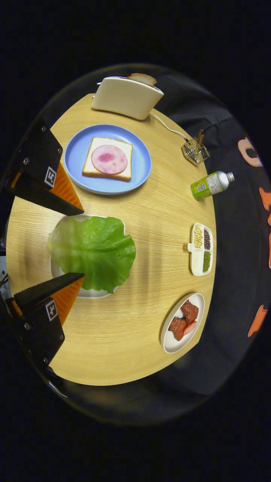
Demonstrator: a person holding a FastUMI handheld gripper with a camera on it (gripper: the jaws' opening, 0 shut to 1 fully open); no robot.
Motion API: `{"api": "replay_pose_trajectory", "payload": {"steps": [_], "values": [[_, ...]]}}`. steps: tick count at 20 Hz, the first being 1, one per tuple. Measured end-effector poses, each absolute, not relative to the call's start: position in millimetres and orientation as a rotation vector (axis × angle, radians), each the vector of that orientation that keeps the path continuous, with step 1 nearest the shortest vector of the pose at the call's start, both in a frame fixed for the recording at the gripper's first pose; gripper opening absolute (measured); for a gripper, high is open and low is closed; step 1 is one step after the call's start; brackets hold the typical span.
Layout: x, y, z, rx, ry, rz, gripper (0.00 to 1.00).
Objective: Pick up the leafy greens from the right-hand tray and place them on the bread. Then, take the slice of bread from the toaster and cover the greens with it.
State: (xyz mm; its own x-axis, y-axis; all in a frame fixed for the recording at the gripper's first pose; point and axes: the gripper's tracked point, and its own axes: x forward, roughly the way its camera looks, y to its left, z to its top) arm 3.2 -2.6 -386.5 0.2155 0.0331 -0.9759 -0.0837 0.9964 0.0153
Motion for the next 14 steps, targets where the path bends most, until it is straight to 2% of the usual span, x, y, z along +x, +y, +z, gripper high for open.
{"api": "replay_pose_trajectory", "payload": {"steps": [3,7,10,14], "values": [[5,2,-398,-0.029,1.391,0.073,0.91],[17,-8,-413,-0.031,1.409,0.017,0.8],[16,-14,-423,-0.048,1.439,-0.013,0.76],[21,-14,-426,-0.044,1.441,0.004,0.68]]}}
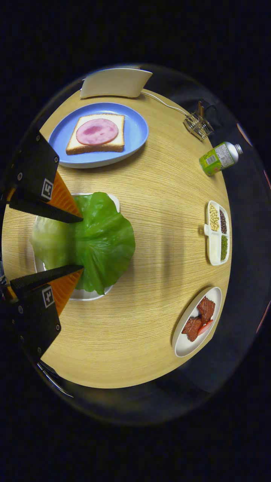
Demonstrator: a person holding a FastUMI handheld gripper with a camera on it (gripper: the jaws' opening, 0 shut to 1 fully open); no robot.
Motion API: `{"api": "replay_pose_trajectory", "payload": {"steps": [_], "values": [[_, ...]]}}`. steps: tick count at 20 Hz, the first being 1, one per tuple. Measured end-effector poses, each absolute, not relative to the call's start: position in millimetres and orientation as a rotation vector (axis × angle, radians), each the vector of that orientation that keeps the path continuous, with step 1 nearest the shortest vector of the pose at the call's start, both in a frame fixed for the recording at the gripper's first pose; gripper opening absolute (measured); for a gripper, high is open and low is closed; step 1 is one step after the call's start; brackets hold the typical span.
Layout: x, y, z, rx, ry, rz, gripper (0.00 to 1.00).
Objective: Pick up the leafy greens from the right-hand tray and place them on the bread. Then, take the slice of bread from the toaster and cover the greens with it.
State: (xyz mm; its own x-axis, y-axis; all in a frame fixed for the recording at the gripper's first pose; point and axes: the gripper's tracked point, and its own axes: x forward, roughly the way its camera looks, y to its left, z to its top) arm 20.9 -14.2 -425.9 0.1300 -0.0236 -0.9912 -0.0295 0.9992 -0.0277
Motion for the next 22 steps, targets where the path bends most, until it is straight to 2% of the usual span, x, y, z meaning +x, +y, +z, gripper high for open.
{"api": "replay_pose_trajectory", "payload": {"steps": [4,6,10,12,13,22], "values": [[22,-12,-427,-0.074,1.431,0.034,0.65],[25,-8,-428,-0.081,1.418,0.042,0.57],[26,-8,-426,-0.069,1.395,0.03,0.22],[27,-10,-426,-0.055,1.392,0.023,0.13],[27,-9,-425,-0.045,1.391,0.026,0.1],[26,9,-382,0.033,1.317,0.086,0.1]]}}
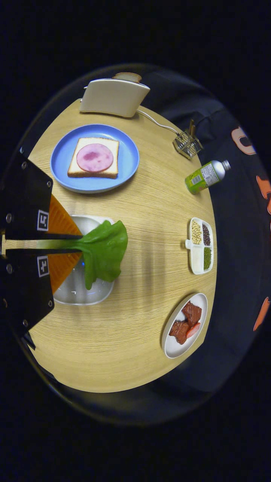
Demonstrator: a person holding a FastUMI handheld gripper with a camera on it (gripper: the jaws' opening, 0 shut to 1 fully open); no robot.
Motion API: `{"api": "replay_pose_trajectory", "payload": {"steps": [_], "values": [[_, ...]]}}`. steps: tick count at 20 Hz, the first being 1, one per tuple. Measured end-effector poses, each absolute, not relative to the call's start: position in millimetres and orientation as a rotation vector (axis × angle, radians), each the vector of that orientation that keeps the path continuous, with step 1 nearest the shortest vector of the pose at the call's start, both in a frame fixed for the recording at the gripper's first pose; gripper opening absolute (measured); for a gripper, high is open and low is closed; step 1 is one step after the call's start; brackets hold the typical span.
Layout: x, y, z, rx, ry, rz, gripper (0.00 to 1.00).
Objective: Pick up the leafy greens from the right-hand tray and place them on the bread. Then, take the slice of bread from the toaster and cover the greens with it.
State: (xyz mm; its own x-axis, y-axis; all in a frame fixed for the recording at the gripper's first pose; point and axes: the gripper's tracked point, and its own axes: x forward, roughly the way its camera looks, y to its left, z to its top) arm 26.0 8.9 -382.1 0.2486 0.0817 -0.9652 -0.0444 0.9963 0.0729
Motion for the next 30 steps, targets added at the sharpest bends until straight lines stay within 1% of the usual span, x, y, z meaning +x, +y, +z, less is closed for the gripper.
{"api": "replay_pose_trajectory", "payload": {"steps": [8,17,23,30], "values": [[31,47,-343,0.048,1.241,0.164,0.1],[37,109,-332,0.103,1.233,0.257,0.1],[37,148,-341,0.106,1.246,0.314,0.1],[50,168,-366,0.033,1.254,0.284,0.11]]}}
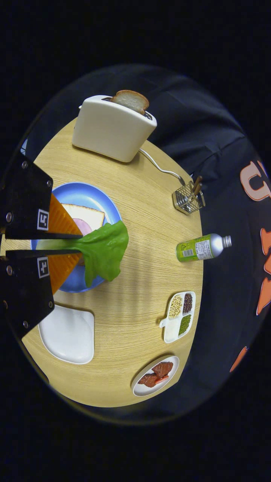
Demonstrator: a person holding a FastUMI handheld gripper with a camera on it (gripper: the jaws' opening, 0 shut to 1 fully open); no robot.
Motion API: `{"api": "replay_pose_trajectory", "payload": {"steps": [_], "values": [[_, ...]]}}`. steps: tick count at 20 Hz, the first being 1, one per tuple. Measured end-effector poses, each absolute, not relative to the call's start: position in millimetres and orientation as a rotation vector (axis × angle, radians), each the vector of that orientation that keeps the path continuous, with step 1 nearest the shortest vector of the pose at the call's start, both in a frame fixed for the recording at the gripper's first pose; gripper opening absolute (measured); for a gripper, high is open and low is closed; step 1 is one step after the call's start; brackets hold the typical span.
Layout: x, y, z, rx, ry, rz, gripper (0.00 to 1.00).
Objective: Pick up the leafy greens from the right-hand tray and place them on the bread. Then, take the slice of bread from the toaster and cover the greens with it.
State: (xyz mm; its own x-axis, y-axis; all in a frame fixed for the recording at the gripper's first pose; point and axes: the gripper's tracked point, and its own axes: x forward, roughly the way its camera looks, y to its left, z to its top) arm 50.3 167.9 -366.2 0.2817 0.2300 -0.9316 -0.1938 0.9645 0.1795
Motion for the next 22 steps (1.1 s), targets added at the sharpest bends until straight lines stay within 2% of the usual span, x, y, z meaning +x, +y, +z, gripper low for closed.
{"api": "replay_pose_trajectory", "payload": {"steps": [6,8,13,22], "values": [[56,180,-373,0.056,1.254,0.293,0.2],[55,180,-370,0.056,1.255,0.292,0.27],[57,184,-360,0.053,1.237,0.302,0.54],[53,214,-301,0.067,1.189,0.345,0.72]]}}
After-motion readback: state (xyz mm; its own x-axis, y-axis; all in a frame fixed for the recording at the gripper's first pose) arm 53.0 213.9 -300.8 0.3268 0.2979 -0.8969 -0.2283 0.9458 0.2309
